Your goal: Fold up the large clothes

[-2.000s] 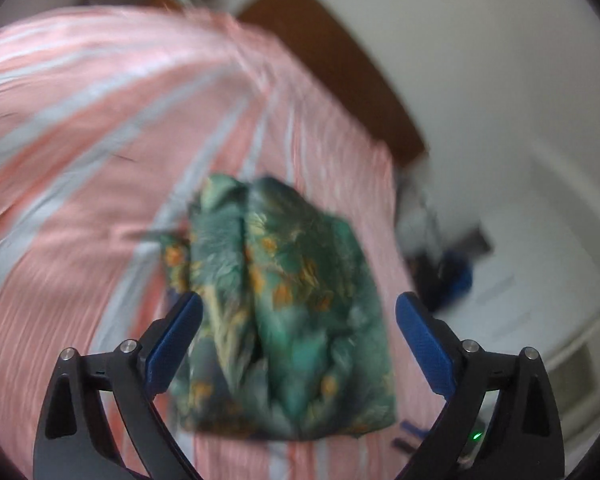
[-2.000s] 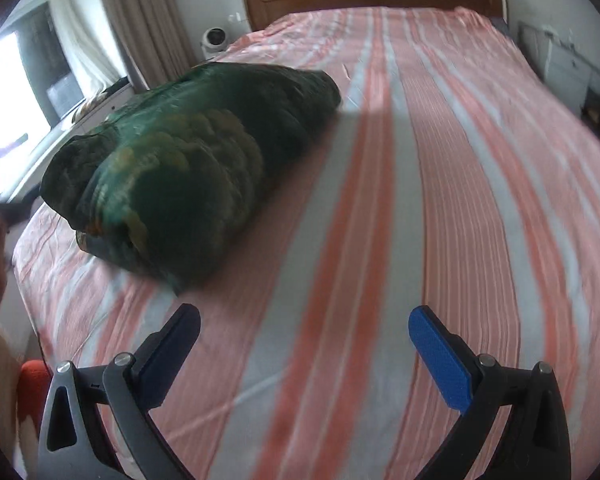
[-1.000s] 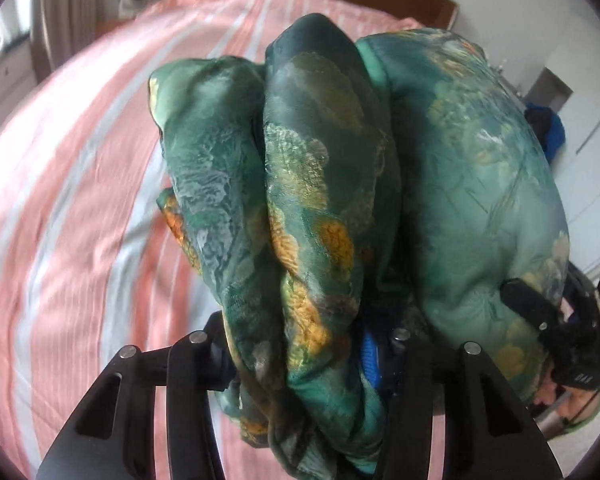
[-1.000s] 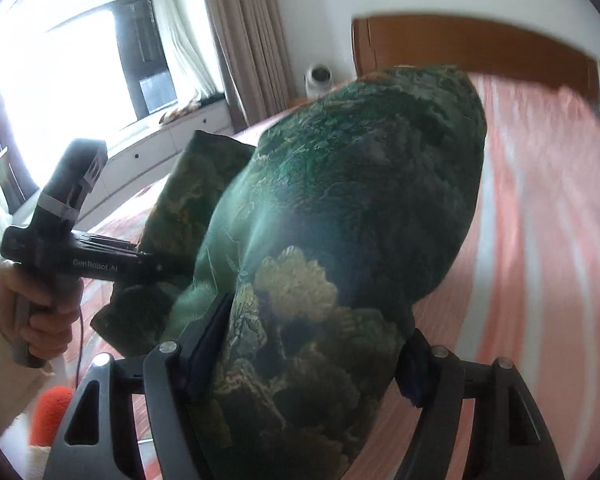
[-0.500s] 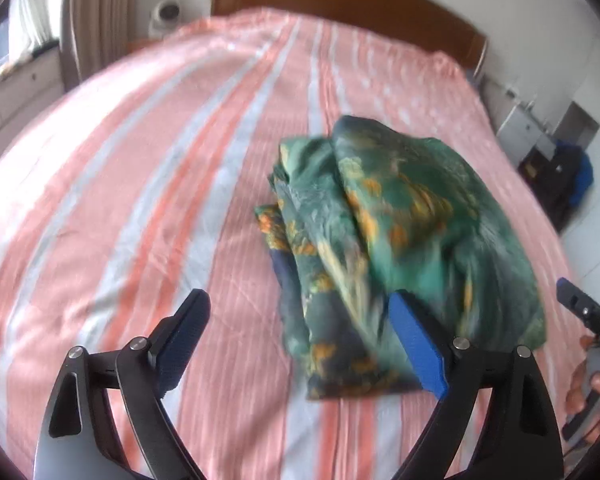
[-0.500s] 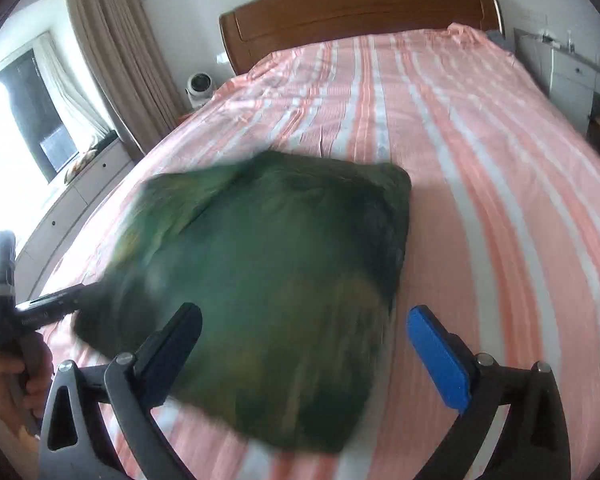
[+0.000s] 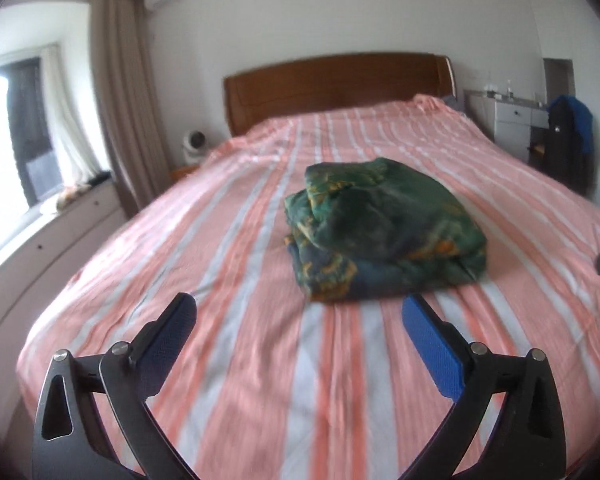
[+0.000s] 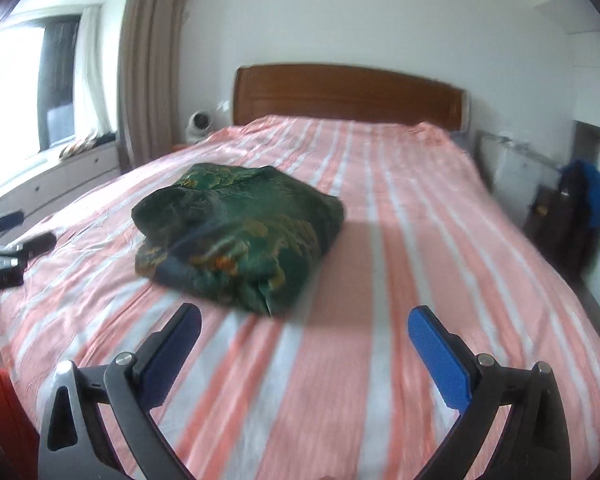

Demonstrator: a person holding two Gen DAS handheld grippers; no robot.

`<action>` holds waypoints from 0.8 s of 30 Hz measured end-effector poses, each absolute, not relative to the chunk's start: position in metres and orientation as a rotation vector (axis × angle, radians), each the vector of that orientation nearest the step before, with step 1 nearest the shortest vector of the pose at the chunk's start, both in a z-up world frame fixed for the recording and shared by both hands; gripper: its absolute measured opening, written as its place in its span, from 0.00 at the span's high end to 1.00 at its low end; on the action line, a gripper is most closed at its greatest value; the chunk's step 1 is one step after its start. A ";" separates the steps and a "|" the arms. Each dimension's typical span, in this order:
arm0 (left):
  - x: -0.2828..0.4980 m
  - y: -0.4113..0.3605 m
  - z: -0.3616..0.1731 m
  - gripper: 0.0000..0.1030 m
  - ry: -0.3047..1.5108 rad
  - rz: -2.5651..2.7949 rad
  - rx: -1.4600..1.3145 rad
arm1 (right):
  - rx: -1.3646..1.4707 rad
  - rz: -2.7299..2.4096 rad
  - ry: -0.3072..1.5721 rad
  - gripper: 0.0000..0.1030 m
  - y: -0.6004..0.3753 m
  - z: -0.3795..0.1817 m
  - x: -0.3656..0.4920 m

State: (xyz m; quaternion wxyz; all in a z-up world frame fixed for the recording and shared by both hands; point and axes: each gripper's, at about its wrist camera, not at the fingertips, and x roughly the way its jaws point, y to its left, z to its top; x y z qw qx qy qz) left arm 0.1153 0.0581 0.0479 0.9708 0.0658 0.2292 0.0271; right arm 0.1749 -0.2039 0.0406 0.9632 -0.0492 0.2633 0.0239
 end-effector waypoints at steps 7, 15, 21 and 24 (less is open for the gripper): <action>0.056 0.024 0.037 0.00 0.483 0.047 0.101 | -0.137 0.117 0.608 0.01 -0.209 0.016 0.095; 0.038 0.005 0.044 0.00 0.489 -0.039 0.165 | -0.100 0.118 0.618 0.01 -0.210 0.010 0.059; 0.045 0.002 0.038 0.00 0.621 -0.041 0.139 | -0.062 0.061 0.663 0.01 -0.216 0.024 0.068; 0.045 0.008 0.033 0.00 0.648 -0.052 0.106 | -0.049 0.017 0.701 0.01 -0.216 0.024 0.073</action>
